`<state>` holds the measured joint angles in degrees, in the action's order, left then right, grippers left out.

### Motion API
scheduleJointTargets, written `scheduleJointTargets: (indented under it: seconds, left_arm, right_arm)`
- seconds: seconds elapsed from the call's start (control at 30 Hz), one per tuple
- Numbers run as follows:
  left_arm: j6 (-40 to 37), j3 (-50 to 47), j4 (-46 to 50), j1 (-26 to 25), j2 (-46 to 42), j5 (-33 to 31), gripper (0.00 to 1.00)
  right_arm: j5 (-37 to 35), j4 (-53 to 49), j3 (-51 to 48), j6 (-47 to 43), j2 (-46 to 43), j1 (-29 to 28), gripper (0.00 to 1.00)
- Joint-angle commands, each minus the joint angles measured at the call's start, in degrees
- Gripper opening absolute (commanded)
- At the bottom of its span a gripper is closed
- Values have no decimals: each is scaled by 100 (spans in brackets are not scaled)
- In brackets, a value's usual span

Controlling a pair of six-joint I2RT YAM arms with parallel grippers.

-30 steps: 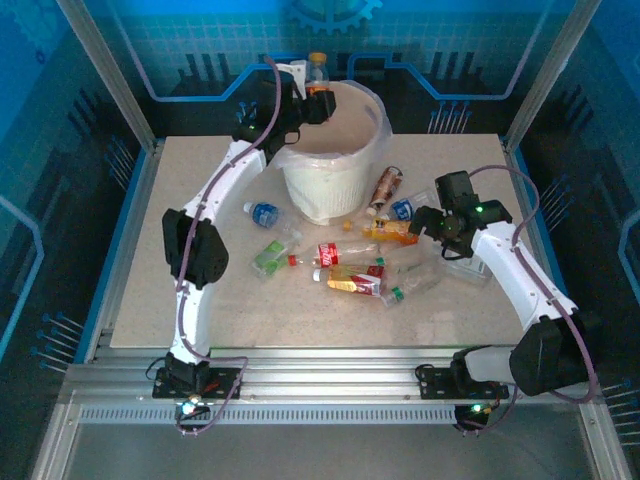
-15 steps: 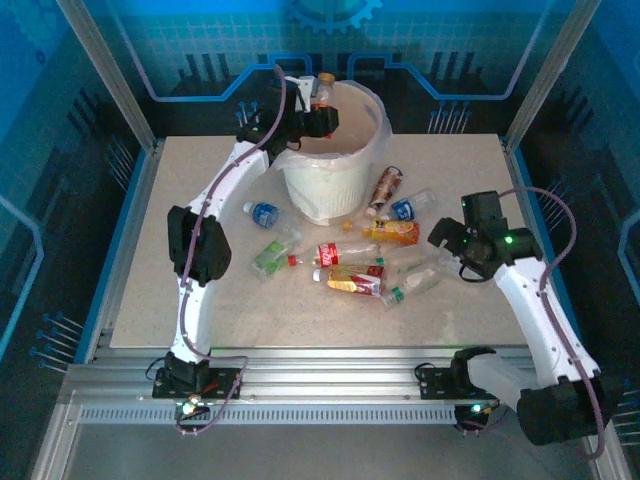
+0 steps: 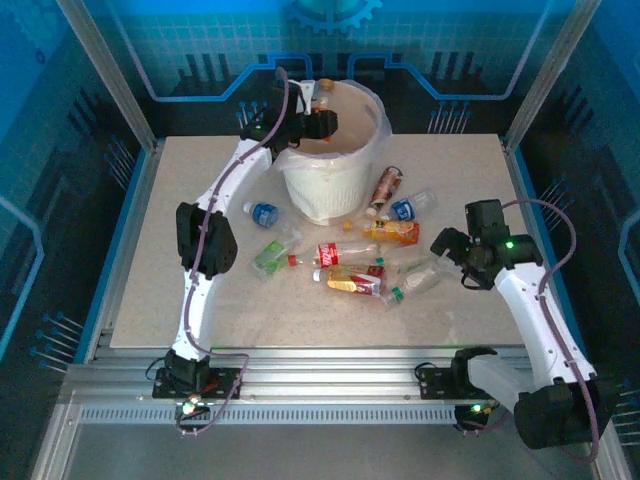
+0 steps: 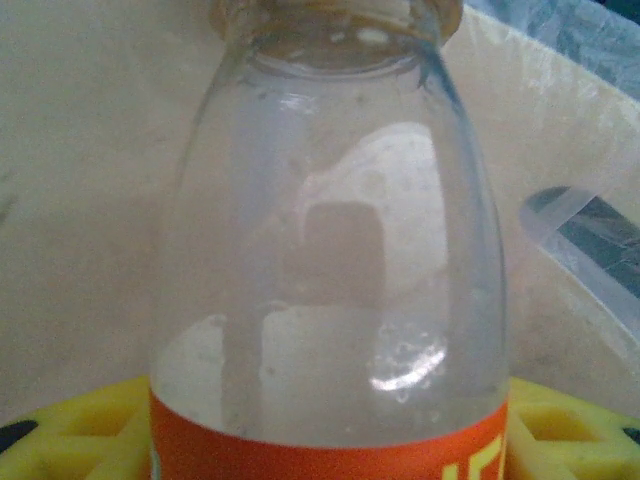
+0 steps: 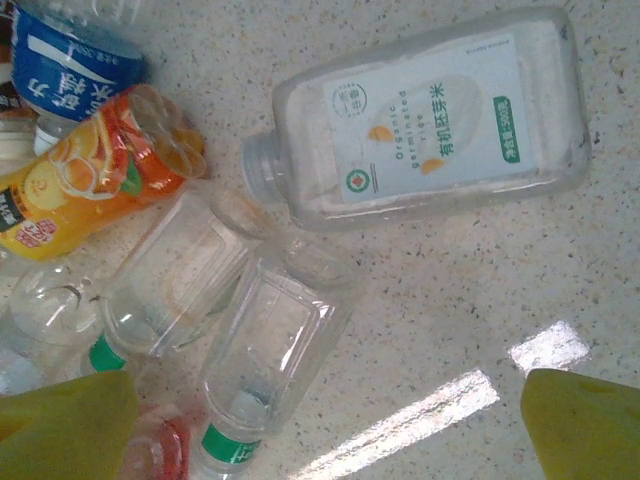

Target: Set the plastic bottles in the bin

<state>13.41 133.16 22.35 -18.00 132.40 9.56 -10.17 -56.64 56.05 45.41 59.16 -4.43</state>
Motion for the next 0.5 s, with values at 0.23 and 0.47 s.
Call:
scheduleJointTargets:
  seconds: [0.23,0.47]
  left_arm:
    - [335,232,50,155,288,338,68]
    - [433,236,-30,156,143,554,89]
  right_arm:
    - [49,-127,-186,-11,35,82,100]
    - [-13,-104,-530,99,-20,103,100]
